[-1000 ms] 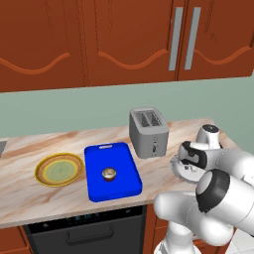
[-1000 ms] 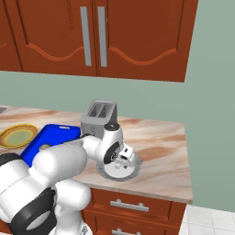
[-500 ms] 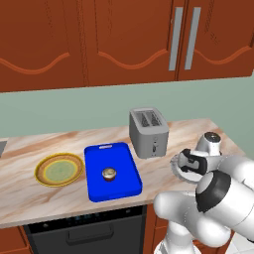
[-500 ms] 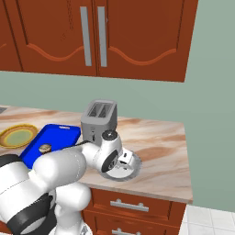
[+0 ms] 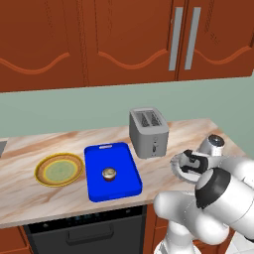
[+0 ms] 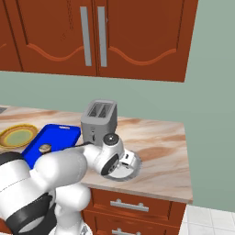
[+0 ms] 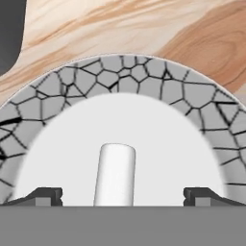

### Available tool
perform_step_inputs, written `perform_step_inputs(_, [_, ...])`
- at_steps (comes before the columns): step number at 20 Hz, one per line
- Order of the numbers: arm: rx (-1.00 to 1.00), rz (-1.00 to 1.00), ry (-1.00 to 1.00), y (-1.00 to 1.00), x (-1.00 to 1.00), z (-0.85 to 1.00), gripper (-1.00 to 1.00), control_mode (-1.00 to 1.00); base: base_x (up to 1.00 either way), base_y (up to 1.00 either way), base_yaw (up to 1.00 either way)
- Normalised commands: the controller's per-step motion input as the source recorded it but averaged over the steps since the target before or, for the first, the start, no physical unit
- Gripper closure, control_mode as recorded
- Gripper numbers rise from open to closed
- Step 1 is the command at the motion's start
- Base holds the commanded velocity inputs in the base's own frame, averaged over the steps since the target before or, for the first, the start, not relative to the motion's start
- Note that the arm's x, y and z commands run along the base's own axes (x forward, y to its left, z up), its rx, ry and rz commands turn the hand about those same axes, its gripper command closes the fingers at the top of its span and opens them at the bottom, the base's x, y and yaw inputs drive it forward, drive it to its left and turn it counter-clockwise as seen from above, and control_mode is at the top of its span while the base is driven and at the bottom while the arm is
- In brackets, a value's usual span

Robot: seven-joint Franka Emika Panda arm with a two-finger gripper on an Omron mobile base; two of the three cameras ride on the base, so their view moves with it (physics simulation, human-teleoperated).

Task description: Move the dessert items from the plates to the tray.

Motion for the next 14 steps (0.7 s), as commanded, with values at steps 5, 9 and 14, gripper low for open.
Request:
perform_step_inputs(5, [0.0,-0.04,0.0,0.08,0.07,-0.5,1.0,-1.0,0.0,0.0,0.0])
perform_step_inputs(9, [0.0,-0.03,0.0,0.07,0.13,-0.5,1.0,-1.0,0.0,0.0,0.0])
perform_step_inputs(14, [0.0,-0.02,0.0,0.11,0.07,-0.52,1.0,-1.0,0.0,0.0,0.0])
